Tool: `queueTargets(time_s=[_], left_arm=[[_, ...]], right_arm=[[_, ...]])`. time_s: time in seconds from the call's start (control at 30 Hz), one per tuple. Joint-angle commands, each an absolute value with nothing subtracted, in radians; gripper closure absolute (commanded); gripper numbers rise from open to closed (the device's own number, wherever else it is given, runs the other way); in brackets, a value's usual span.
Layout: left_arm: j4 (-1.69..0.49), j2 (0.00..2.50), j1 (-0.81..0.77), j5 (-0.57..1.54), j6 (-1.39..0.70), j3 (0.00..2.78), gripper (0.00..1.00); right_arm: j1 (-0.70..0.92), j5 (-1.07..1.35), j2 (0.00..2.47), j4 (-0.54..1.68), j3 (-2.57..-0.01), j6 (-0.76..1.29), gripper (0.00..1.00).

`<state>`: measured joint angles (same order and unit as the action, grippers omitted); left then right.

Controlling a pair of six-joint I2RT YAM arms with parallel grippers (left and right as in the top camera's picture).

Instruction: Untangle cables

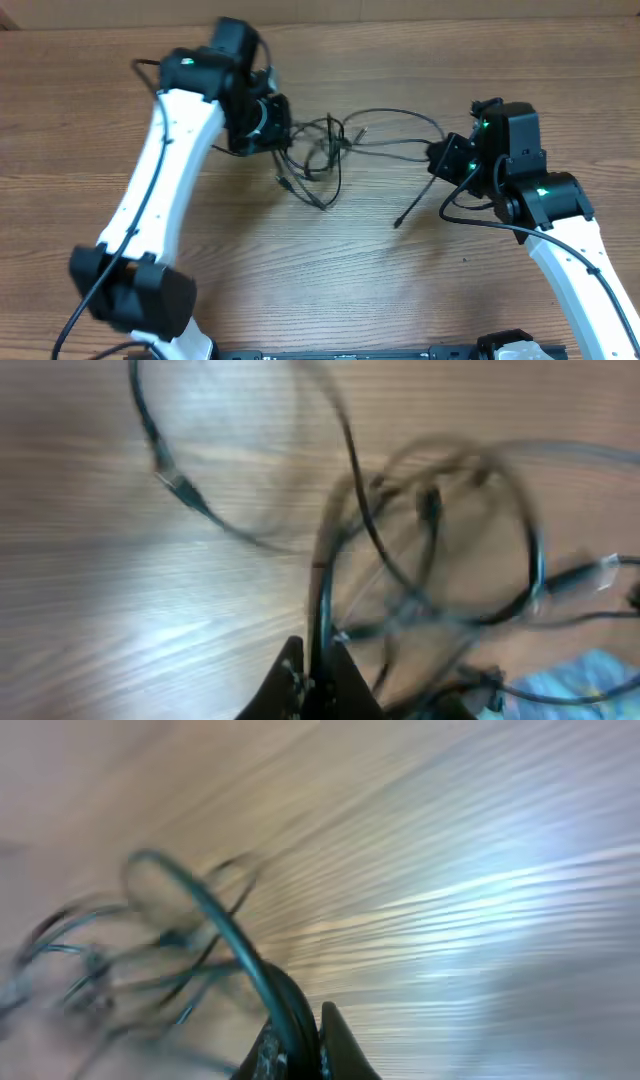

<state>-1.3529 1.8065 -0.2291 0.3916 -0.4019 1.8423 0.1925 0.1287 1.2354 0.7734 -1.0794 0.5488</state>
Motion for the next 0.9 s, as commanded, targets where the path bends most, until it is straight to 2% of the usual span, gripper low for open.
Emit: queueTargets(time_s=[0.0,0.17,0.2,0.23,0.3,0.4,0.47,0.73,0.77,0.87], left_arm=[[-1.342,1.671,-0.131,0.267,-0.348,1.856,0.96],[-1.31,1.582,-0.042,0.277,-0.309,1.856,0.96],[-1.303,1.568,-0.022,0.278,-0.31,1.856,0.96],[-1.295,1.554,0.0,0.279,-0.311,1.856,0.96],[-1.284,1.532,0.04,0.282,-0.329,1.856,0.96],[-1.276,1.518,0.072,0.324,-0.363,1.856,0.96],[-1.275,1.518,0.071,0.372,-0.354,1.856,0.96],[-1.209,1.522,-0.033,0.677,-0.215,1.855,0.96],[-1.184,1.522,-0.055,0.727,-0.187,1.855,0.96],[-1.095,1.522,-0.107,0.858,-0.123,1.855,0.96]], right_arm=[[0.174,-0.314,1.219,0.801,-1.095,0.515,0.96],[0.174,-0.451,1.219,0.802,-1.095,0.516,0.96],[0.174,-0.477,1.219,0.802,-1.095,0.516,0.93],[0.174,-0.498,1.219,0.801,-1.095,0.517,0.85],[0.174,-0.523,1.219,0.796,-1.095,0.519,0.65],[0.174,-0.491,1.219,0.772,-1.095,0.519,0.49],[0.175,-0.39,1.219,0.741,-1.095,0.507,0.39],[0.175,0.366,1.219,0.572,-1.095,0.25,0.29],[0.175,0.413,1.219,0.567,-1.095,0.249,0.25],[0.175,0.446,1.22,0.575,-1.095,0.248,0.22]])
